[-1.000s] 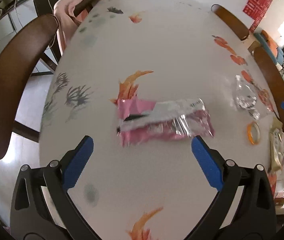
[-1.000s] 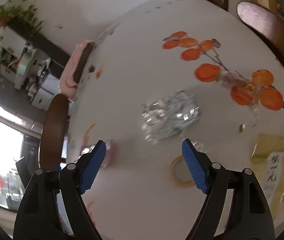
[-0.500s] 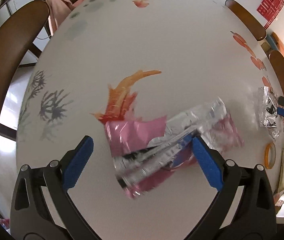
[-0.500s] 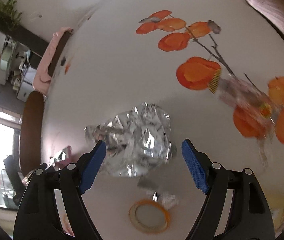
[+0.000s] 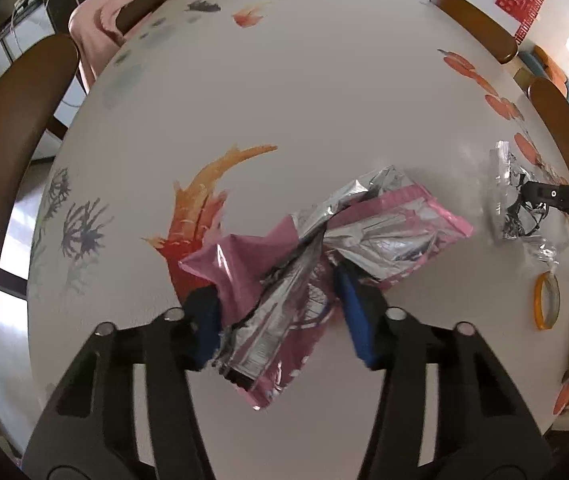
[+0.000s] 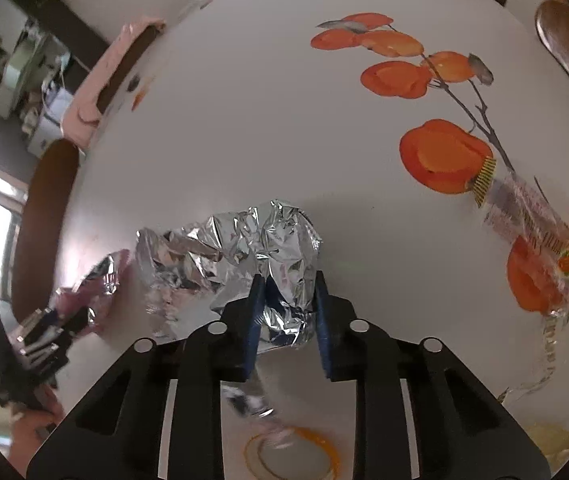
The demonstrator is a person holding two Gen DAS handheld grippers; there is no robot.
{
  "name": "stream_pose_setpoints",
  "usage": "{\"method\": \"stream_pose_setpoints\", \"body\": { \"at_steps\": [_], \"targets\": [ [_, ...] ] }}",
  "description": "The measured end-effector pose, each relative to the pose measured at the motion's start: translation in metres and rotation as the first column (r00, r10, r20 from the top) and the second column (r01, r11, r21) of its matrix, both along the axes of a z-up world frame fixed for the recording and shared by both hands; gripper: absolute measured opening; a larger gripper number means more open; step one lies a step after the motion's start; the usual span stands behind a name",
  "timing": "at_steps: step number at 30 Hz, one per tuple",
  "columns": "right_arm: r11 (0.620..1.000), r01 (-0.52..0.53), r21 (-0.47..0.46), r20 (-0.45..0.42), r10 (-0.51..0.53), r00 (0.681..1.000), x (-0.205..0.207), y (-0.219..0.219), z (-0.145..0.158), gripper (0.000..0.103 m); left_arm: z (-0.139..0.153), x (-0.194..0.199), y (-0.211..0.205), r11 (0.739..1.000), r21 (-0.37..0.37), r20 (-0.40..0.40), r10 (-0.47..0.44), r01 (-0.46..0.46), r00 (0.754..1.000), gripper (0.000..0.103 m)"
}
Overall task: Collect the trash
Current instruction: 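Grasp the pink snack wrapper with the left tool while the right tool grasps the crumpled foil, then carry the pink wrapper and foil over the grey bin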
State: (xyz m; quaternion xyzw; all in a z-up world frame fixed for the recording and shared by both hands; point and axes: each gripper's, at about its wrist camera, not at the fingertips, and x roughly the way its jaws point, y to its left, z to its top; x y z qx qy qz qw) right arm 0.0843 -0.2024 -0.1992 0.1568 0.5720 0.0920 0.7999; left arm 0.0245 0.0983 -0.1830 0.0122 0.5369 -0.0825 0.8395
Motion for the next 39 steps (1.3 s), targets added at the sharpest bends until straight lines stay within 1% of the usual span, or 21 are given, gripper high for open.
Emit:
{"method": "stream_pose_setpoints", "body": {
  "at_steps": [1, 2, 3, 4, 5, 6, 9, 11, 12, 14, 19, 23, 26, 28, 30, 34, 35, 37, 38, 39],
  "targets": [
    [1.0, -0.002, 0.003, 0.007, 0.002, 1.0, -0.002, 0.001, 0.003, 0.022, 0.002, -0.001, 0.0, 1.0, -0.011, 0.005, -0.003, 0.003, 1.0, 0.047],
    [1.0, -0.004, 0.005, 0.014, 0.004, 1.0, -0.003, 0.001, 0.006, 0.021, 0.006, -0.005, 0.001, 0.999, -0.046, 0.023, -0.002, 0.003, 1.0, 0.047],
    [1.0, -0.008, 0.01, 0.021, 0.007, 1.0, -0.004, 0.001, 0.01, 0.017, 0.008, -0.007, 0.001, 0.998, -0.055, 0.036, 0.002, 0.0, 0.999, 0.047],
    [1.0, -0.01, 0.017, 0.027, 0.01, 1.0, -0.005, 0.001, 0.014, 0.016, 0.01, -0.009, 0.001, 0.998, -0.058, 0.049, 0.006, -0.003, 0.999, 0.041],
    [1.0, -0.009, 0.023, 0.032, 0.009, 0.999, -0.004, 0.002, 0.017, 0.015, 0.012, -0.011, 0.001, 0.998, -0.065, 0.058, 0.006, -0.002, 0.998, 0.03],
    [1.0, -0.005, 0.03, 0.039, 0.004, 0.999, -0.004, 0.001, 0.021, 0.014, 0.013, -0.013, 0.001, 0.997, -0.074, 0.058, 0.007, -0.003, 0.998, 0.026],
    [0.999, 0.0, 0.052, 0.06, -0.003, 0.998, -0.004, 0.003, 0.033, 0.011, 0.017, -0.019, 0.003, 0.996, -0.085, 0.068, 0.007, -0.002, 0.998, 0.02],
    [0.998, -0.001, 0.057, 0.077, -0.003, 0.997, -0.006, 0.004, 0.04, 0.01, 0.019, -0.023, 0.006, 0.995, -0.095, 0.077, 0.011, -0.003, 0.997, 0.014],
    [0.998, -0.002, 0.061, 0.085, -0.004, 0.996, -0.007, 0.006, 0.044, 0.009, 0.021, -0.025, 0.008, 0.995, -0.099, 0.082, 0.014, -0.006, 0.997, 0.014],
    [0.997, -0.003, 0.071, 0.1, -0.004, 0.995, -0.01, 0.008, 0.051, 0.009, 0.025, -0.03, 0.013, 0.993, -0.114, 0.093, 0.023, -0.012, 0.995, 0.011],
    [0.994, -0.008, 0.106, 0.128, -0.006, 0.992, -0.022, 0.018, 0.067, 0.009, 0.034, -0.042, 0.026, 0.989, -0.145, 0.114, 0.047, -0.03, 0.992, 0.01],
    [0.99, -0.03, 0.135, 0.153, 0.009, 0.988, -0.03, 0.03, 0.081, 0.009, 0.046, -0.053, 0.038, 0.988, -0.145, 0.134, 0.067, -0.048, 0.989, 0.01],
    [0.985, -0.064, 0.163, 0.172, 0.036, 0.984, -0.033, 0.047, 0.091, 0.009, 0.059, -0.064, 0.053, 0.988, -0.14, 0.154, 0.088, -0.067, 0.984, 0.01],
    [0.979, -0.106, 0.175, 0.183, 0.074, 0.98, -0.034, 0.069, 0.097, 0.009, 0.068, -0.073, 0.067, 0.986, -0.142, 0.17, 0.117, -0.093, 0.978, 0.01],
    [0.971, -0.153, 0.183, 0.189, 0.118, 0.975, -0.036, 0.094, 0.1, 0.009, 0.074, -0.086, 0.09, 0.978, -0.156, 0.174, 0.163, -0.136, 0.971, 0.01],
    [0.943, -0.272, 0.192, 0.187, 0.237, 0.953, -0.045, 0.163, 0.1, 0.009, 0.077, -0.122, 0.141, 0.96, -0.146, 0.177, 0.264, -0.24, 0.948, 0.01],
    [0.933, -0.304, 0.195, 0.183, 0.269, 0.945, -0.048, 0.182, 0.099, 0.009, 0.076, -0.137, 0.162, 0.947, -0.144, 0.17, 0.308, -0.285, 0.936, 0.01],
    [0.904, -0.378, 0.199, 0.174, 0.347, 0.921, -0.056, 0.229, 0.095, 0.009, 0.073, -0.158, 0.188, 0.929, -0.131, 0.166, 0.366, -0.347, 0.916, 0.01],
    [0.887, -0.416, 0.199, 0.171, 0.387, 0.906, -0.061, 0.254, 0.094, 0.009, 0.07, -0.177, 0.21, 0.91, -0.121, 0.156, 0.413, -0.397, 0.898, 0.01],
    [0.871, -0.449, 0.202, 0.168, 0.421, 0.892, -0.067, 0.277, 0.093, 0.009, 0.068, -0.187, 0.223, 0.897, -0.118, 0.15, 0.44, -0.426, 0.885, 0.01]
  ]
}}
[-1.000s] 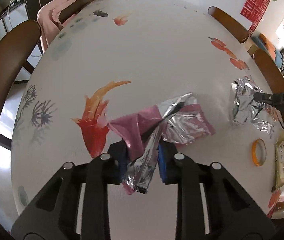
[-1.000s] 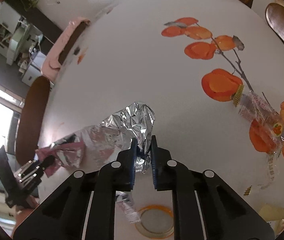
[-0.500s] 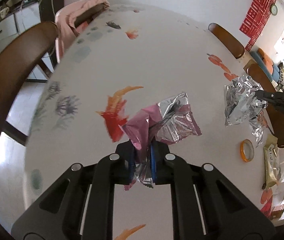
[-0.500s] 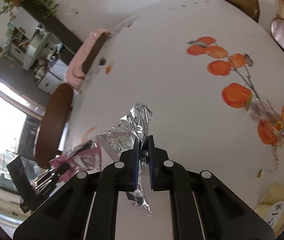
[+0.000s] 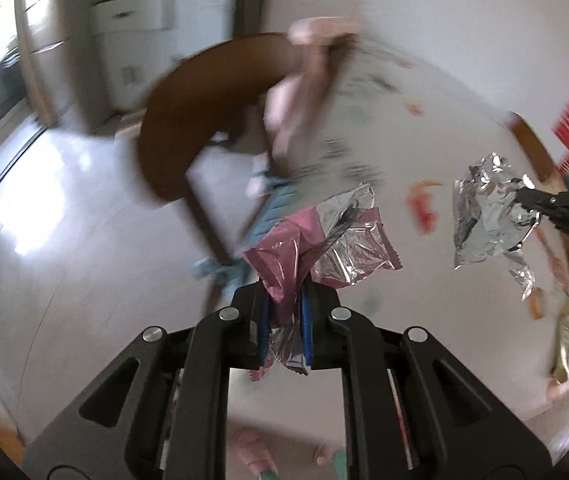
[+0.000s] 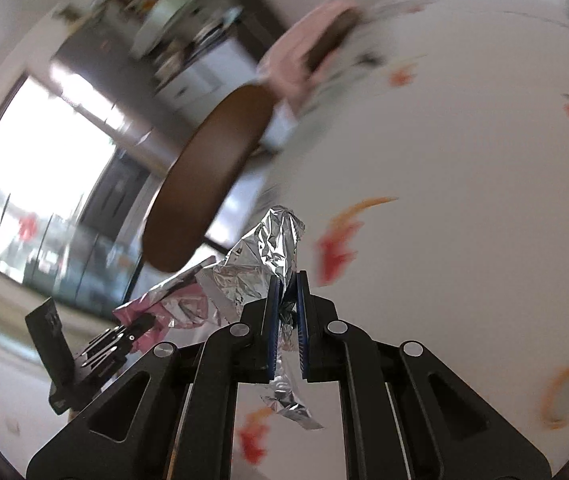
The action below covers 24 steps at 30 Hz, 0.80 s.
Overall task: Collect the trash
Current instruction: 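Carry the pink wrapper and foil over the grey bin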
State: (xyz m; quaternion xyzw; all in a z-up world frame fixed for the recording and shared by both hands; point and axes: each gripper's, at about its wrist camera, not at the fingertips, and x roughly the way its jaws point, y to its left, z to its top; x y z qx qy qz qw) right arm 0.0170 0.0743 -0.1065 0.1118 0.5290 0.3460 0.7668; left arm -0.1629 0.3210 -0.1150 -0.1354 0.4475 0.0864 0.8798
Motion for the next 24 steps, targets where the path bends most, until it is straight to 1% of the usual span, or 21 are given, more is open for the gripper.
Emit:
{"method": "stream_pose_setpoints", "body": {
  "at_steps": [1, 2, 4, 5, 7, 8, 9, 10, 12, 13, 14, 15, 16, 18, 20, 22, 23, 24],
  "targets": [
    [0.999, -0.035, 0.001, -0.005, 0.035, 0.999, -0.006, 0.021, -0.001, 0.009, -0.003, -0.013, 0.015, 0.999, 0.001, -0.009, 0.038, -0.038, 0.999, 0.01],
    [0.997, -0.077, 0.001, -0.008, 0.077, 0.997, -0.014, 0.047, -0.003, 0.009, -0.007, -0.033, 0.035, 0.996, 0.003, -0.021, 0.089, -0.089, 0.996, 0.01],
    [0.988, -0.153, 0.003, -0.021, 0.153, 0.988, -0.03, 0.092, -0.008, 0.009, -0.012, -0.063, 0.063, 0.987, 0.006, -0.034, 0.161, -0.161, 0.986, 0.01],
    [0.98, -0.199, 0.002, -0.029, 0.199, 0.98, -0.04, 0.118, -0.012, 0.009, -0.017, -0.086, 0.083, 0.976, 0.015, -0.046, 0.216, -0.215, 0.975, 0.01],
    [0.961, -0.277, -0.008, -0.041, 0.276, 0.96, -0.061, 0.162, -0.02, 0.009, -0.025, -0.114, 0.106, 0.962, 0.017, -0.066, 0.274, -0.274, 0.959, 0.01],
    [0.949, -0.314, -0.013, -0.048, 0.313, 0.948, -0.071, 0.183, -0.024, 0.009, -0.033, -0.135, 0.122, 0.947, 0.017, -0.081, 0.32, -0.32, 0.944, 0.01],
    [0.933, -0.36, -0.023, -0.055, 0.358, 0.932, -0.087, 0.21, -0.032, 0.009, -0.039, -0.148, 0.132, 0.938, 0.012, -0.093, 0.345, -0.345, 0.934, 0.01],
    [0.913, -0.405, -0.037, -0.063, 0.403, 0.913, -0.103, 0.236, -0.04, 0.009, -0.051, -0.169, 0.147, 0.923, -0.006, -0.111, 0.383, -0.386, 0.917, 0.01],
    [0.875, -0.477, -0.081, -0.066, 0.473, 0.878, -0.135, 0.282, -0.061, 0.009, -0.068, -0.194, 0.164, 0.9, -0.034, -0.134, 0.428, -0.435, 0.894, 0.01],
    [0.856, -0.507, -0.104, -0.074, 0.502, 0.862, -0.149, 0.301, -0.073, 0.009, -0.084, -0.21, 0.173, 0.886, -0.036, -0.159, 0.452, -0.463, 0.878, 0.01],
    [0.842, -0.527, -0.118, -0.084, 0.52, 0.85, -0.16, 0.315, -0.083, 0.009, -0.094, -0.219, 0.179, 0.878, -0.039, -0.178, 0.464, -0.477, 0.868, 0.01],
    [0.823, -0.552, -0.135, -0.103, 0.543, 0.834, -0.177, 0.332, -0.099, 0.009, -0.111, -0.23, 0.186, 0.864, -0.044, -0.205, 0.483, -0.501, 0.851, 0.01],
    [0.802, -0.578, -0.152, -0.125, 0.564, 0.816, -0.193, 0.349, -0.117, 0.009, -0.123, -0.236, 0.19, 0.856, -0.047, -0.225, 0.493, -0.515, 0.84, 0.01],
    [0.761, -0.617, -0.203, -0.159, 0.596, 0.787, -0.22, 0.376, -0.152, 0.009, -0.16, -0.251, 0.201, 0.837, -0.058, -0.284, 0.509, -0.544, 0.813, 0.01],
    [0.727, -0.644, -0.239, -0.206, 0.61, 0.765, -0.241, 0.385, -0.192, 0.009, -0.198, -0.263, 0.21, 0.823, -0.074, -0.339, 0.51, -0.563, 0.79, 0.01],
    [0.707, -0.654, -0.269, -0.252, 0.603, 0.757, -0.255, 0.395, -0.233, 0.009, -0.241, -0.268, 0.218, 0.814, -0.094, -0.391, 0.499, -0.573, 0.773, 0.01],
    [0.7, -0.653, -0.287, -0.283, 0.59, 0.757, -0.261, 0.399, -0.258, 0.009, -0.256, -0.269, 0.221, 0.814, -0.099, -0.409, 0.491, -0.572, 0.77, 0.01],
    [0.7, -0.65, -0.297, -0.307, 0.574, 0.759, -0.263, 0.402, -0.275, 0.009, -0.272, -0.268, 0.221, 0.817, -0.102, -0.423, 0.481, -0.568, 0.768, 0.01]
  ]
}}
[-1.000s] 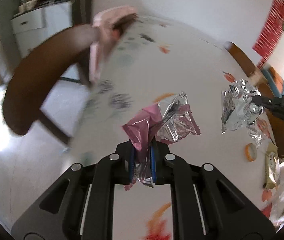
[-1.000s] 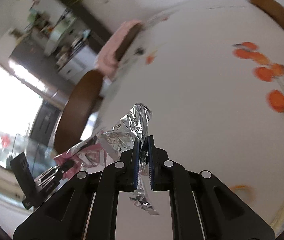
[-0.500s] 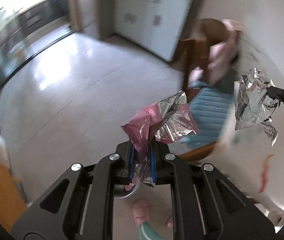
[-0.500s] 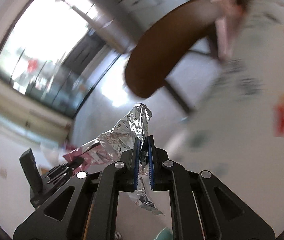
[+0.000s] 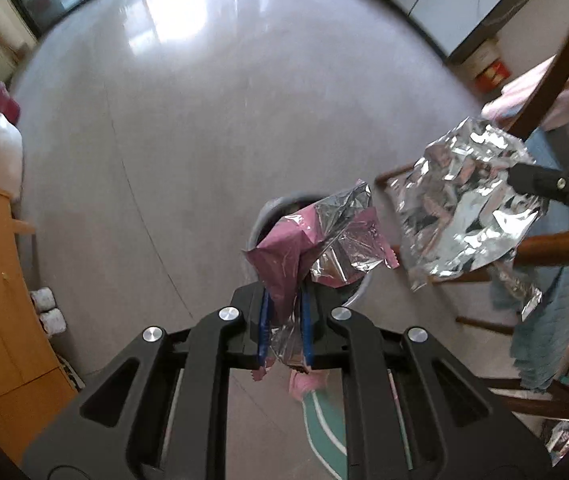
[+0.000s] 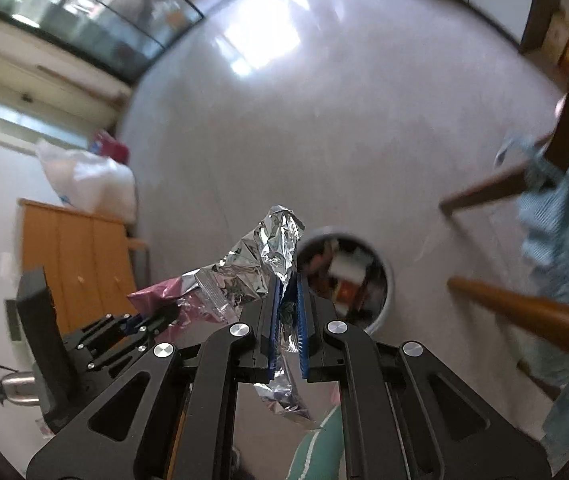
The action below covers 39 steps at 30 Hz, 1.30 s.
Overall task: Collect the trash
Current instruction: 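Carry the pink wrapper and foil over the grey bin, then open both tools to drop the wrapper and foil into the bin, then swing both tools back toward the table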
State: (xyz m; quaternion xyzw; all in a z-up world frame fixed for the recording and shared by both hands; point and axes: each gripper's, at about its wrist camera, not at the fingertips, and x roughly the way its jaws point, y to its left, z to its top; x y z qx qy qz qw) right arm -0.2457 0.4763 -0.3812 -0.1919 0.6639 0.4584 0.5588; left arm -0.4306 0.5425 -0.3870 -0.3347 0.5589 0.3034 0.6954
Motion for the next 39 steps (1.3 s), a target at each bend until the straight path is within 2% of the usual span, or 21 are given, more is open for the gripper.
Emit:
{"method": "stream_pose_setpoints", "body": {
  "at_steps": [4, 5, 10, 12, 14, 16, 17, 19, 20, 21, 23, 24, 25, 28, 30, 32, 34, 35, 38, 39],
  "targets": [
    [0.994, 0.023, -0.104, -0.019, -0.025, 1.0, -0.002, 0.001, -0.077, 0.009, -0.068, 0.01, 0.003, 0.998, -0.049, -0.038, -0.034, 0.033, 0.999, 0.01],
    [0.991, 0.026, -0.133, -0.014, -0.028, 1.0, -0.001, 0.001, -0.1, 0.009, -0.089, 0.014, 0.005, 0.997, -0.062, -0.051, -0.045, 0.041, 0.998, 0.013],
    [0.972, 0.061, -0.227, -0.034, -0.07, 0.997, 0.004, -0.009, -0.179, 0.009, -0.17, 0.026, -0.003, 0.988, -0.133, -0.098, -0.089, 0.075, 0.991, 0.015],
    [0.965, 0.067, -0.254, -0.044, -0.081, 0.996, 0.004, -0.012, -0.207, 0.009, -0.188, 0.031, -0.01, 0.985, -0.14, -0.113, -0.119, 0.103, 0.987, 0.017],
    [0.96, 0.044, -0.275, -0.048, -0.059, 0.997, 0.007, -0.015, -0.229, 0.01, -0.208, 0.038, -0.018, 0.977, -0.161, -0.136, -0.159, 0.137, 0.978, 0.031],
    [0.956, 0.035, -0.292, -0.052, -0.053, 0.997, 0.011, -0.016, -0.242, 0.012, -0.218, 0.041, -0.018, 0.974, -0.172, -0.144, -0.174, 0.149, 0.974, 0.038],
    [0.954, 0.033, -0.298, -0.061, -0.053, 0.997, 0.011, -0.017, -0.248, 0.013, -0.222, 0.041, -0.019, 0.972, -0.182, -0.15, -0.174, 0.146, 0.973, 0.046],
    [0.95, 0.02, -0.312, -0.071, -0.045, 0.996, 0.012, -0.014, -0.254, 0.023, -0.224, 0.038, -0.019, 0.972, -0.196, -0.148, -0.157, 0.126, 0.977, 0.055],
    [0.948, 0.011, -0.317, -0.07, -0.035, 0.997, 0.012, -0.013, -0.255, 0.038, -0.22, 0.037, -0.019, 0.973, -0.197, -0.15, -0.149, 0.118, 0.977, 0.057],
    [0.95, 0.01, -0.312, -0.069, -0.034, 0.997, 0.012, -0.011, -0.252, 0.043, -0.217, 0.035, -0.018, 0.974, -0.197, -0.144, -0.14, 0.11, 0.98, 0.058],
    [0.953, 0.026, -0.3, -0.06, -0.047, 0.997, 0.015, -0.01, -0.242, 0.044, -0.208, 0.033, -0.017, 0.977, -0.187, -0.14, -0.132, 0.105, 0.981, 0.064],
    [0.955, 0.038, -0.293, -0.06, -0.058, 0.996, 0.018, -0.01, -0.24, 0.049, -0.203, 0.032, -0.017, 0.978, -0.181, -0.138, -0.133, 0.107, 0.981, 0.066],
    [0.957, 0.049, -0.286, -0.065, -0.07, 0.995, 0.02, -0.01, -0.238, 0.05, -0.197, 0.032, -0.018, 0.978, -0.179, -0.135, -0.135, 0.11, 0.982, 0.069],
    [0.964, 0.061, -0.258, -0.07, -0.082, 0.994, 0.026, -0.006, -0.218, 0.05, -0.178, 0.036, -0.021, 0.98, -0.151, -0.129, -0.147, 0.127, 0.981, 0.072],
    [0.973, 0.068, -0.221, -0.075, -0.086, 0.993, 0.028, -0.003, -0.196, 0.05, -0.153, 0.038, -0.018, 0.983, -0.118, -0.122, -0.152, 0.137, 0.981, 0.074],
    [0.986, 0.07, -0.153, -0.088, -0.084, 0.993, 0.027, 0.003, -0.157, 0.051, -0.125, 0.037, -0.017, 0.989, -0.07, -0.125, -0.14, 0.132, 0.982, 0.085],
    [0.995, 0.061, -0.083, -0.089, -0.069, 0.994, 0.025, 0.009, -0.12, 0.059, -0.09, 0.038, -0.015, 0.991, -0.022, -0.11, -0.13, 0.128, 0.985, 0.087],
    [0.998, 0.061, -0.022, -0.095, -0.063, 0.994, 0.024, 0.012, -0.09, 0.062, -0.069, 0.039, -0.015, 0.991, 0.008, -0.108, -0.13, 0.131, 0.986, 0.088],
    [0.991, 0.091, 0.095, -0.1, -0.082, 0.992, 0.029, 0.015, -0.026, 0.062, -0.006, 0.048, -0.017, 0.983, 0.098, -0.111, -0.142, 0.153, 0.984, 0.088],
    [0.981, 0.127, 0.148, -0.116, -0.11, 0.987, 0.035, 0.013, 0.005, 0.066, 0.013, 0.051, -0.017, 0.979, 0.128, -0.107, -0.144, 0.157, 0.984, 0.09]
  ]
}}
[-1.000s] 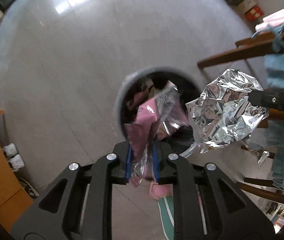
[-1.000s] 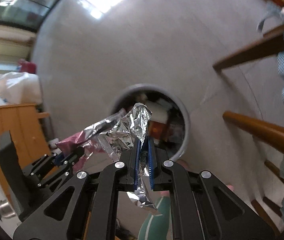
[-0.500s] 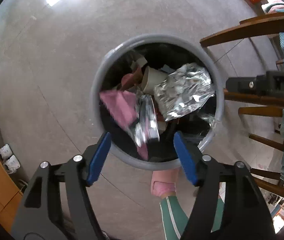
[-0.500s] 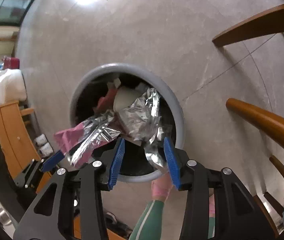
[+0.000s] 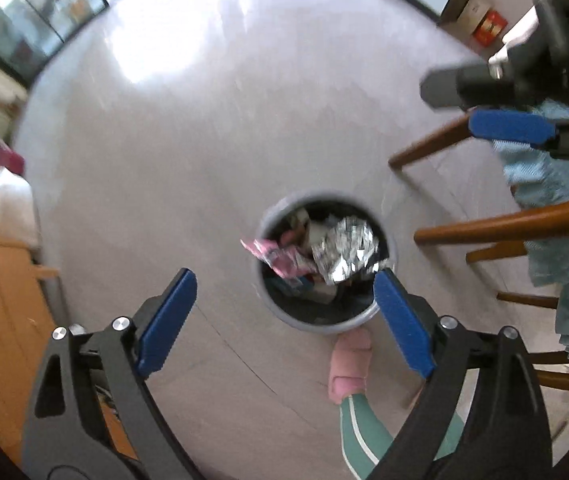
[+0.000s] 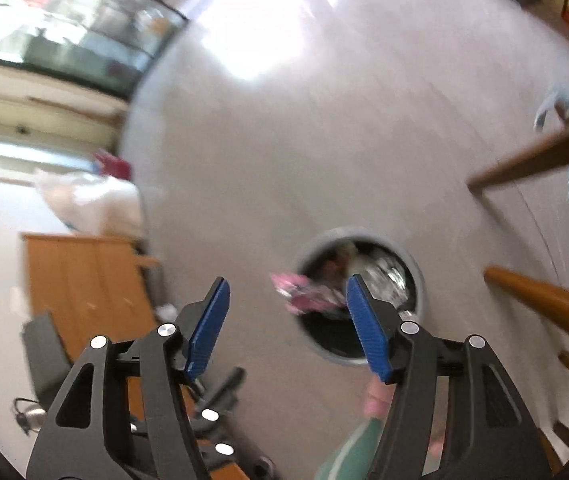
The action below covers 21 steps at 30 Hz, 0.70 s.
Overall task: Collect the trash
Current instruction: 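Swing both tools back toward the table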
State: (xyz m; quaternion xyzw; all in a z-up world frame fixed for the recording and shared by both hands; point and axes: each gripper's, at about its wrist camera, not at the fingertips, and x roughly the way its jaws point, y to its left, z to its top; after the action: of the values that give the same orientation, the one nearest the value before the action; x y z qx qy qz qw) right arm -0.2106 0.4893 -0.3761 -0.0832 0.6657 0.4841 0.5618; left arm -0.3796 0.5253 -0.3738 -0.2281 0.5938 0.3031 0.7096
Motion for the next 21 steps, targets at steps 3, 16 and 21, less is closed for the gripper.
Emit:
{"method": "stream_pose_setpoints", "body": {
  "at_steps": [3, 16, 21],
  "targets": [
    [0.994, 0.053, 0.098, 0.009, -0.054, 0.999, 0.014, -0.009, 0.068, 0.068, 0.065, 0.013, -0.006, 0.994, 0.106, 0.033, -0.025, 0.021, 0.999, 0.096],
    [0.902, 0.285, 0.324, 0.152, -0.347, 0.925, 0.094, -0.173, 0.267, 0.075, 0.238, 0.091, -0.092, 0.925, 0.284, 0.184, -0.312, 0.253, 0.932, 0.096],
    [0.824, 0.456, 0.337, 0.196, -0.535, 0.822, 0.126, -0.286, 0.291, 0.075, 0.264, 0.14, -0.165, 0.86, 0.288, 0.233, -0.489, 0.421, 0.841, 0.096]
  ]
}}
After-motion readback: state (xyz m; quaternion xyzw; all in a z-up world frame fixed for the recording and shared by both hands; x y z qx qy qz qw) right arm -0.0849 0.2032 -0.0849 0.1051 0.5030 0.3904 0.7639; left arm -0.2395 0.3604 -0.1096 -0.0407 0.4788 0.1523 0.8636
